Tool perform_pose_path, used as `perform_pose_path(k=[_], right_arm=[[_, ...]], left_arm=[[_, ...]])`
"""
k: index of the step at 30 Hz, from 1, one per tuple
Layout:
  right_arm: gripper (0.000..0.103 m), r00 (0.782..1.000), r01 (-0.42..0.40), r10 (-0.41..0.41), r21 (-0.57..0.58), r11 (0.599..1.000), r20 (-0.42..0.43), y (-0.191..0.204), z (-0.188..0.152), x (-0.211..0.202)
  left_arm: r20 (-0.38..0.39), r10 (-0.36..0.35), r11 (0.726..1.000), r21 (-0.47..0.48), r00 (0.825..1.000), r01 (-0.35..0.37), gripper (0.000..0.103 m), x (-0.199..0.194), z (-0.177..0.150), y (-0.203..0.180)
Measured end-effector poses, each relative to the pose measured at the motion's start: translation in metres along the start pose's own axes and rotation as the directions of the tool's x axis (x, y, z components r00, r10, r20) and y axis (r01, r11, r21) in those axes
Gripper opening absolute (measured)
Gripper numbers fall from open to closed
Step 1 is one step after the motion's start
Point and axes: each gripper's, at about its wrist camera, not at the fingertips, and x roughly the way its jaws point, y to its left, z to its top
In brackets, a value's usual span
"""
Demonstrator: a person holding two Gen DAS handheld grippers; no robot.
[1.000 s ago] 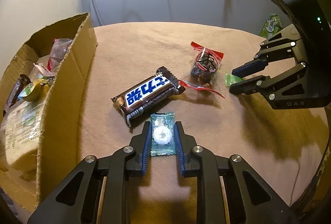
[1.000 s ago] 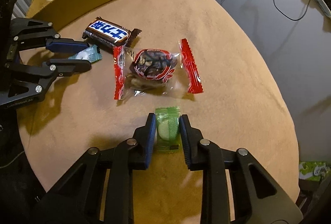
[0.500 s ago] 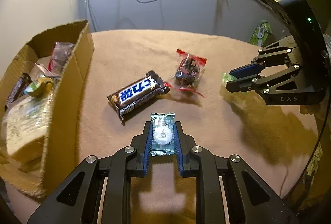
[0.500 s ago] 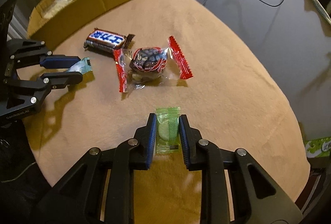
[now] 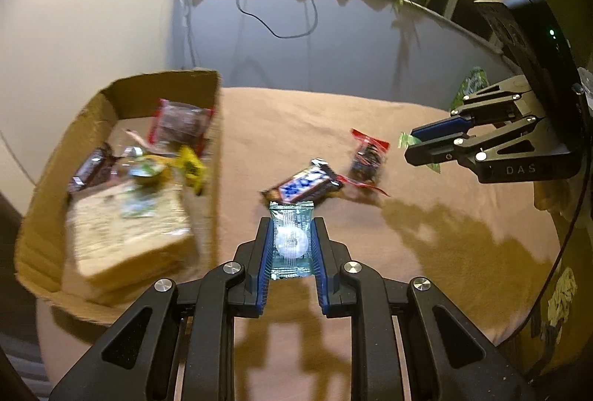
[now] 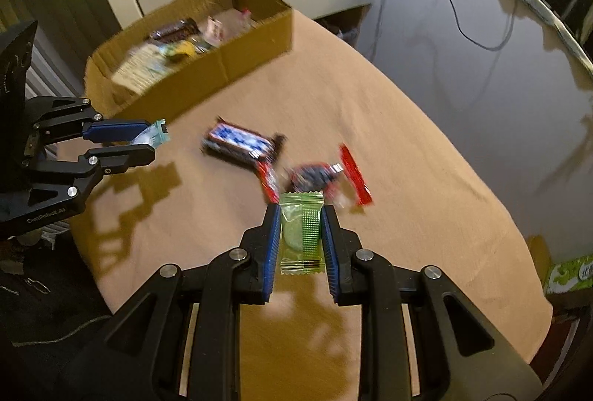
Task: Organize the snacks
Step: 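Carry both candies into the cardboard box and open both grippers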
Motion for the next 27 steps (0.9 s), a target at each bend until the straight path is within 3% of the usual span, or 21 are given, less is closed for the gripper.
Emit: perform_pose_path(k=[15,27], right_arm=[[0.023,0.996,-0.082,0.086,-0.139,0.987,0.020,0.086,0.073,0.016],[0.023,0.989,-0.147,0.151,-0.223,0.964,-0.003,0.132,0.110,0.038]], left_arm=[[0.038,0.099,0.993,-0.071,0.994,-0.096,0.018,-0.033,-0.007,0.076],[0.039,0.123,0.987,-0.112,0.992,-0.118,0.018,-0.039,-0.010,0.113]])
